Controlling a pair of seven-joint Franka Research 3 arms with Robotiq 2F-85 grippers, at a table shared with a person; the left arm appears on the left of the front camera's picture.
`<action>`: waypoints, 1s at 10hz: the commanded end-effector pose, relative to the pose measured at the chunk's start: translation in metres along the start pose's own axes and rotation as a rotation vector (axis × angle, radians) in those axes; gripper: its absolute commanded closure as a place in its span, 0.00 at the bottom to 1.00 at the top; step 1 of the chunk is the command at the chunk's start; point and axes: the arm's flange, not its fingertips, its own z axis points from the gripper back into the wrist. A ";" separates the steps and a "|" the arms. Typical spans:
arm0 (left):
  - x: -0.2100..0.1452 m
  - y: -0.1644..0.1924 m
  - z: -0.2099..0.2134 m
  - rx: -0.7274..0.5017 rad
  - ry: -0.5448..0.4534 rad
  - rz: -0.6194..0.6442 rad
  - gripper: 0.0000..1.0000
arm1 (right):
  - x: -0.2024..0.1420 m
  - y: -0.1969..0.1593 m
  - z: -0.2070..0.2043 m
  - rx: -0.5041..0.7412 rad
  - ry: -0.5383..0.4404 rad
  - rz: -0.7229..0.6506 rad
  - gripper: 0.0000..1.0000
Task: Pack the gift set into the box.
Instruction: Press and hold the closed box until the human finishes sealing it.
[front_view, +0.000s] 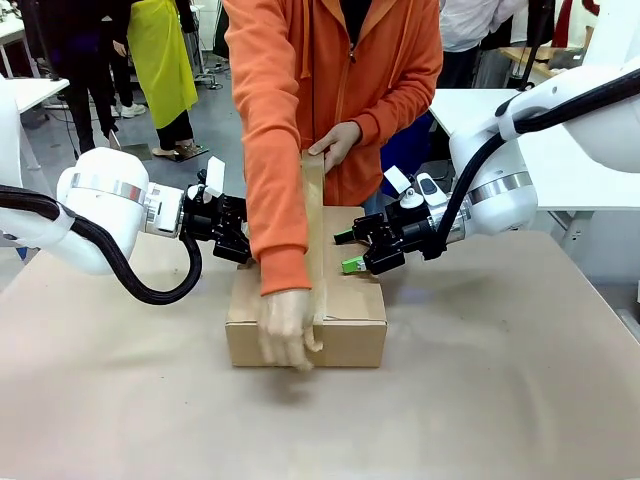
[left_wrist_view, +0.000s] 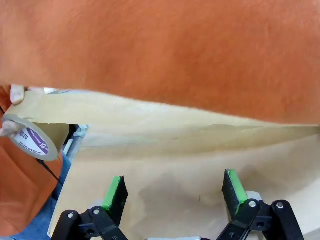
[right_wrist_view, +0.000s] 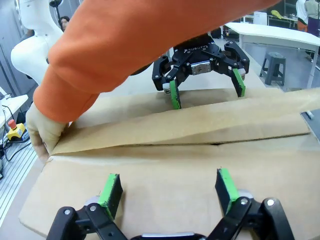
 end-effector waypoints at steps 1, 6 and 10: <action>-0.001 -0.005 0.001 -0.009 0.006 -0.005 0.00 | -0.001 0.000 -0.004 -0.003 0.004 0.003 0.00; -0.001 -0.005 0.001 -0.009 0.006 -0.005 0.00 | -0.001 0.000 -0.004 -0.003 0.004 0.003 0.00; -0.001 -0.005 0.001 -0.009 0.006 -0.005 0.00 | -0.001 0.000 -0.004 -0.003 0.004 0.003 0.00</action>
